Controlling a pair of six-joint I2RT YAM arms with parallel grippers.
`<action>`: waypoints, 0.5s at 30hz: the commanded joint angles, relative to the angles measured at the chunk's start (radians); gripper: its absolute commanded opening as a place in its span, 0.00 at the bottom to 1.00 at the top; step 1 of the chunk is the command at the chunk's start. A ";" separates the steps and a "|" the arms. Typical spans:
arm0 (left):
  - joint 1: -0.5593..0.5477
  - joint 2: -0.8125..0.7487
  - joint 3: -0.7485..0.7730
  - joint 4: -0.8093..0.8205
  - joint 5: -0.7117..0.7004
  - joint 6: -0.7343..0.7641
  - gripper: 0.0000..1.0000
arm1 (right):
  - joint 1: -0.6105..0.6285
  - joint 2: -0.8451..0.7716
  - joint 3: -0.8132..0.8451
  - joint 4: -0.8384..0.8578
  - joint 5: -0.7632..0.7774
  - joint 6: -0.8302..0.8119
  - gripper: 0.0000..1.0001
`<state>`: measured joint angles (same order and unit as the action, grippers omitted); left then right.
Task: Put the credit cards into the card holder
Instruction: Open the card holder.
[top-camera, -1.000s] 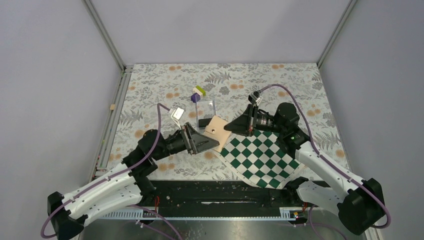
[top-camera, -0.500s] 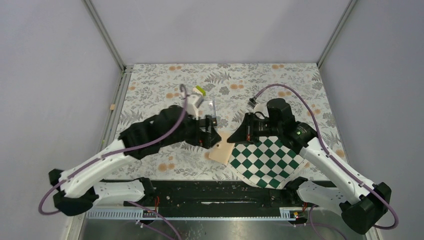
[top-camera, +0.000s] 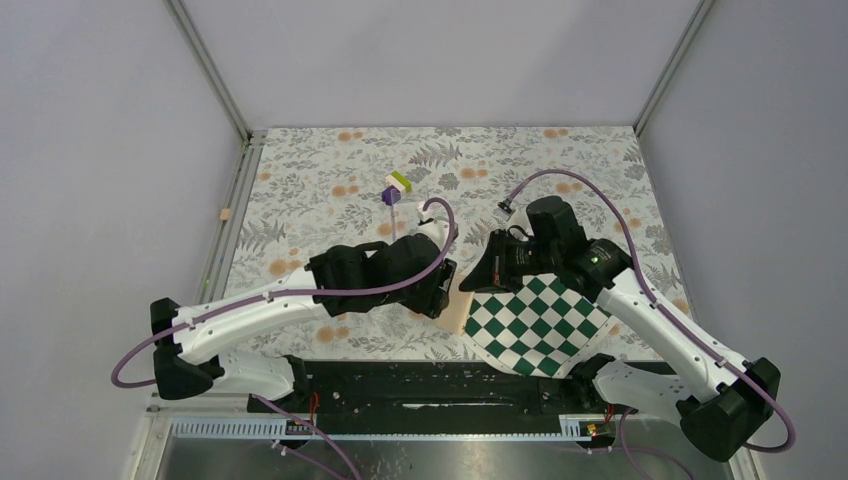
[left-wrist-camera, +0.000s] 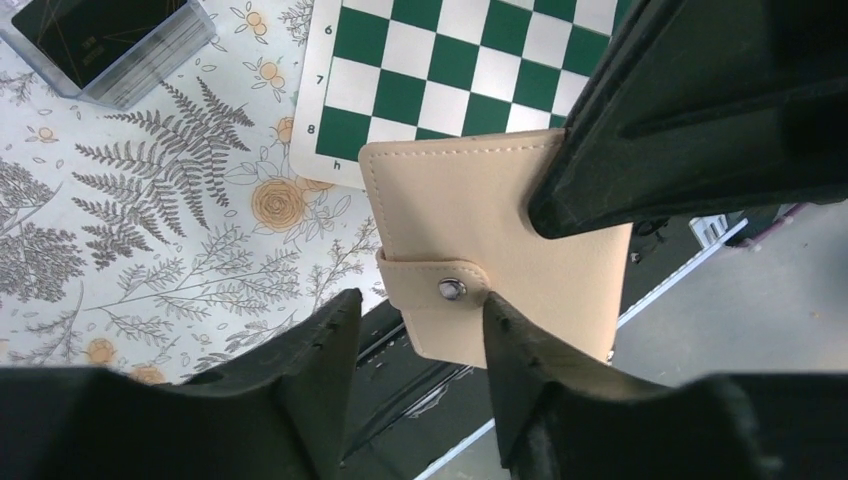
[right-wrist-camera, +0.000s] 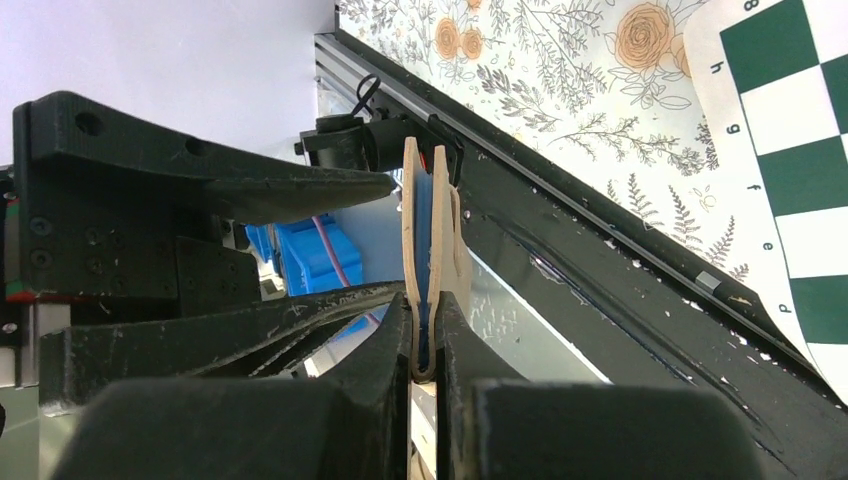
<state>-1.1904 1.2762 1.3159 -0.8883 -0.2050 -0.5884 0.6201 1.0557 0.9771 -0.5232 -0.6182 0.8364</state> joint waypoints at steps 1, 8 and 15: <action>-0.002 -0.017 -0.019 0.043 -0.099 -0.052 0.42 | 0.015 0.008 0.050 -0.010 -0.020 -0.012 0.00; -0.002 0.026 -0.057 0.113 -0.147 -0.132 0.34 | 0.033 0.020 0.043 -0.028 -0.029 -0.022 0.00; 0.046 0.105 -0.076 -0.038 -0.223 -0.198 0.10 | 0.033 0.014 0.089 -0.123 0.015 -0.080 0.00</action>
<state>-1.2007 1.3437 1.2659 -0.8032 -0.2813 -0.7467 0.6327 1.0843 0.9901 -0.5625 -0.5381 0.7883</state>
